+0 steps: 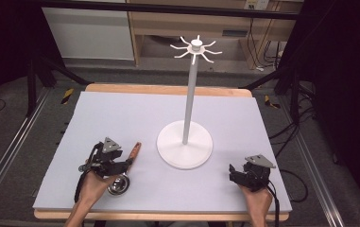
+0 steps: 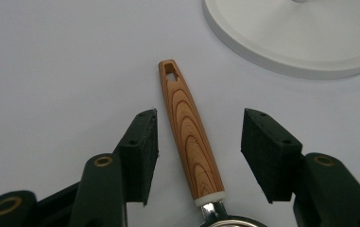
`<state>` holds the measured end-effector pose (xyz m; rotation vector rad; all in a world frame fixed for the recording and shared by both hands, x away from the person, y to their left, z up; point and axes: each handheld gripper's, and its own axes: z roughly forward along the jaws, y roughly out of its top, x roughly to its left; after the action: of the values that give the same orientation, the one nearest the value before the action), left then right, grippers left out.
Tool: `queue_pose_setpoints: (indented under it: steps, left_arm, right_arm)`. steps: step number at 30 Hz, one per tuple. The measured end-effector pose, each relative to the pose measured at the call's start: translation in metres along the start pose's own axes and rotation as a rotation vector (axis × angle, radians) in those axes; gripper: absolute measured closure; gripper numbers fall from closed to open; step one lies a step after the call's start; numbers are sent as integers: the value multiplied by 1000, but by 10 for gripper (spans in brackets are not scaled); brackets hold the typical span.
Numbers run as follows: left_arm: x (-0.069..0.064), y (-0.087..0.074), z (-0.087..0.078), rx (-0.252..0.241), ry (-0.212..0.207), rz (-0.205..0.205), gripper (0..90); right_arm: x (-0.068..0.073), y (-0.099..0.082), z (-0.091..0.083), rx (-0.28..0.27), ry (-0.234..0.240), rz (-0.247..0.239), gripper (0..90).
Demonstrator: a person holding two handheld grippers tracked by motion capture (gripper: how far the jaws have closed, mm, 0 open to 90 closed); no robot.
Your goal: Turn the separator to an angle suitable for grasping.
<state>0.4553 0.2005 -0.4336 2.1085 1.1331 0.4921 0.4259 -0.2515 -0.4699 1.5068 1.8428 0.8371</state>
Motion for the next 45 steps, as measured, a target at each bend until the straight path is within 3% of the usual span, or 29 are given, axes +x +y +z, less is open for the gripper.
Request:
queue_pose_setpoints:
  steps: [4, 28, 36, 41, 45]
  left_arm:
    - [-1, -3, 5, 23, 1, 10, 476]
    - [0, -14, 33, 127, -11, -26, 594]
    - [1, -13, 32, 141, -7, -31, 613]
    - [5, -14, 30, 148, -29, -47, 642]
    - [0, -14, 28, 166, -51, -21, 662]
  right_arm:
    - [0, 0, 0, 4, 0, 0, 142]
    - [1, -1, 5, 28, 9, -17, 142]
    - [1, 0, 5, 29, 10, -14, 141]
    - [1, -1, 5, 30, 11, -15, 142]
    - [1, -1, 5, 28, 12, -21, 142]
